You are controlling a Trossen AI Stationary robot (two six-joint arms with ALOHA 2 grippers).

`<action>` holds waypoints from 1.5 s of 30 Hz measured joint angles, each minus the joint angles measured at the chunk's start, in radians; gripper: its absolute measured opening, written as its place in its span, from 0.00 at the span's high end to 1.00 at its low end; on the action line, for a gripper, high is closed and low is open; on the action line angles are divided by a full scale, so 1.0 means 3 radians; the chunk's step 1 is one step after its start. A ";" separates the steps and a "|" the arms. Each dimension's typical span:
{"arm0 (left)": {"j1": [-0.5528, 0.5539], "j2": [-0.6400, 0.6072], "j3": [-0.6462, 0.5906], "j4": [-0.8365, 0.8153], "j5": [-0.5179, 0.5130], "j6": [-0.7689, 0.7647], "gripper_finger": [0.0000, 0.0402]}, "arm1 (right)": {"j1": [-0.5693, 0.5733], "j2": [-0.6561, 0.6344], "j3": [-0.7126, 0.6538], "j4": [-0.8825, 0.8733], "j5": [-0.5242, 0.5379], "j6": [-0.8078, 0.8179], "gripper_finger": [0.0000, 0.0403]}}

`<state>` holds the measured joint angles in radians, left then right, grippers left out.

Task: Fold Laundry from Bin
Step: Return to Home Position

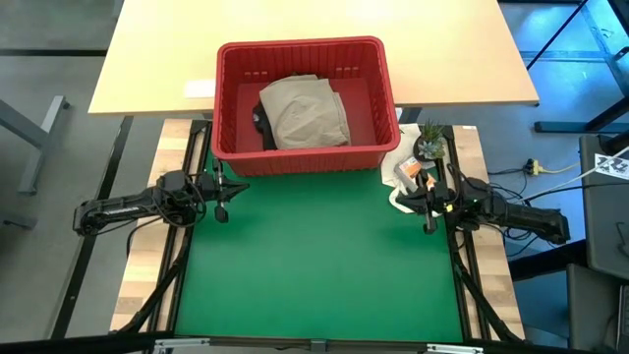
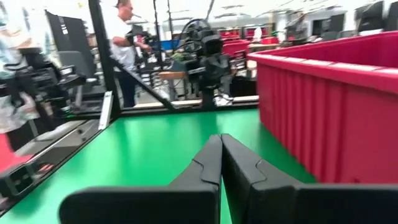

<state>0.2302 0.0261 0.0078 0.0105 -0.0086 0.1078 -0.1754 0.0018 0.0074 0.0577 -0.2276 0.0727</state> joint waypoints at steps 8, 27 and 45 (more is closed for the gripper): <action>0.0000 0.0000 0.0000 0.0000 -0.0001 0.0001 0.98 | 0.0106 0.0001 0.0000 -0.0005 0.0000 0.0000 0.98; 0.0000 0.0000 0.0000 0.0000 -0.0003 0.0003 0.98 | 0.0107 0.0002 0.0000 -0.0104 0.0656 0.0028 0.98; 0.0000 0.0000 -0.0001 0.0001 -0.0004 0.0003 0.98 | 0.0594 0.0002 0.0000 -0.0138 0.0762 -0.0009 0.98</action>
<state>0.2302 0.0261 0.0074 0.0109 -0.0097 0.1085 0.0027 0.0025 0.0074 0.0162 0.0010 0.0700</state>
